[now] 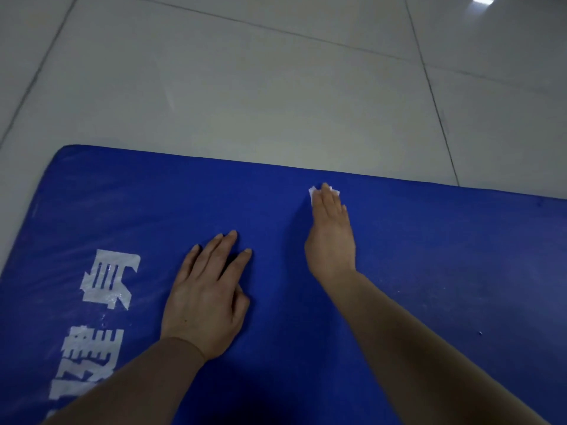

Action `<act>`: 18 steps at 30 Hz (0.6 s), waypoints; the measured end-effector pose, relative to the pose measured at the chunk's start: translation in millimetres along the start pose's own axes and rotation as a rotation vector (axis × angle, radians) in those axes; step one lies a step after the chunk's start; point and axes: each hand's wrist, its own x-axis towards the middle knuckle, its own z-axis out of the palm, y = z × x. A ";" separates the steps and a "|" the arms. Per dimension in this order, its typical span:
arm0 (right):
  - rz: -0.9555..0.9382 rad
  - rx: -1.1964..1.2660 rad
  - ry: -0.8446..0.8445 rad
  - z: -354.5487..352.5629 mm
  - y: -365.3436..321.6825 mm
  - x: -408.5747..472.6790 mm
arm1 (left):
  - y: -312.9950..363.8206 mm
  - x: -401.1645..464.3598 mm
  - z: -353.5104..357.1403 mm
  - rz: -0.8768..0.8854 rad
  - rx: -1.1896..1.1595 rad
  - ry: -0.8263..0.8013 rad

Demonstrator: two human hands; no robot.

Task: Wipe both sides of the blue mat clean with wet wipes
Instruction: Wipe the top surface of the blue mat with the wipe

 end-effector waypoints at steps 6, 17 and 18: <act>-0.271 -0.021 -0.081 18.3 -78.3 19.8 | -1.4 0.4 -0.3 0.002 0.001 -0.015; -0.100 -0.168 -0.034 -8.2 -7.0 32.5 | -0.6 1.2 -1.8 -0.005 -0.009 -0.025; -0.057 -0.126 -0.020 -5.9 -11.3 33.3 | -0.7 1.0 -1.5 -0.003 -0.008 -0.025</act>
